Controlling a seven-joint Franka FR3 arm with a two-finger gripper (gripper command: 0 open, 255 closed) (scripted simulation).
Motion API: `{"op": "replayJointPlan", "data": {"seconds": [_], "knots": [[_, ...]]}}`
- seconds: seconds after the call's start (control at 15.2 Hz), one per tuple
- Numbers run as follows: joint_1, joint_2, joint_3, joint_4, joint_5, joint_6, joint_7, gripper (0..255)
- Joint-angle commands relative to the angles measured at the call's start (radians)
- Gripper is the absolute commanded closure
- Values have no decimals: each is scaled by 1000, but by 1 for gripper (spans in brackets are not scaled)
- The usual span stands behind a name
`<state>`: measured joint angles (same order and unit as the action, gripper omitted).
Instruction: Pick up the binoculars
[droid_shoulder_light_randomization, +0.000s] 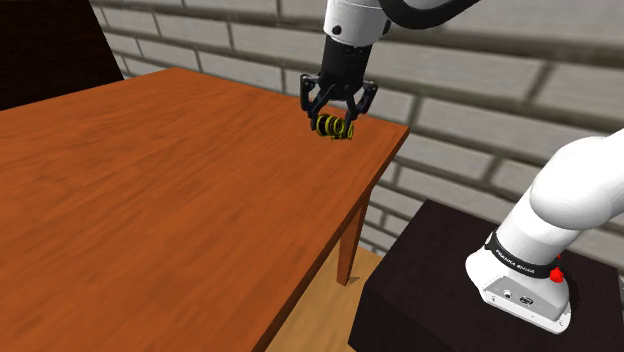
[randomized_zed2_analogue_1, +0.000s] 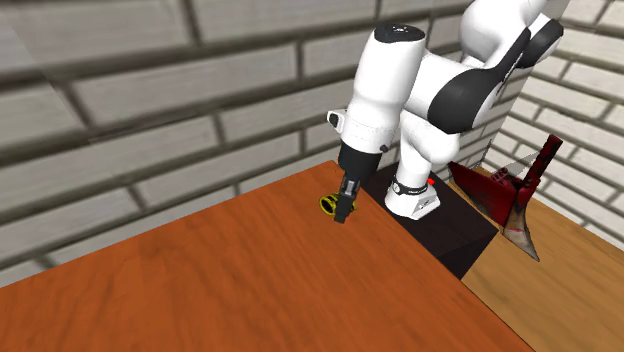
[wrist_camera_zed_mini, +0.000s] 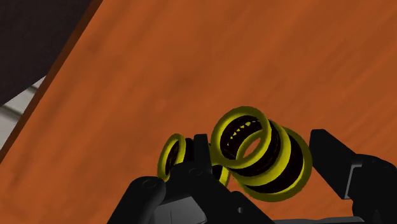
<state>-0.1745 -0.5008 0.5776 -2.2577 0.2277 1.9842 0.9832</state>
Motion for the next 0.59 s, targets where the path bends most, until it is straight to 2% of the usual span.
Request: {"op": "replayJointPlan", "data": {"seconds": [0.0, 0.4, 0.53], "knots": [[-3, -1, -7, 24, -4, -26, -2, 255], [-8, 0, -21, 104, -14, -105, -2, 255], [-8, 0, -21, 106, -14, -107, -2, 255]]}}
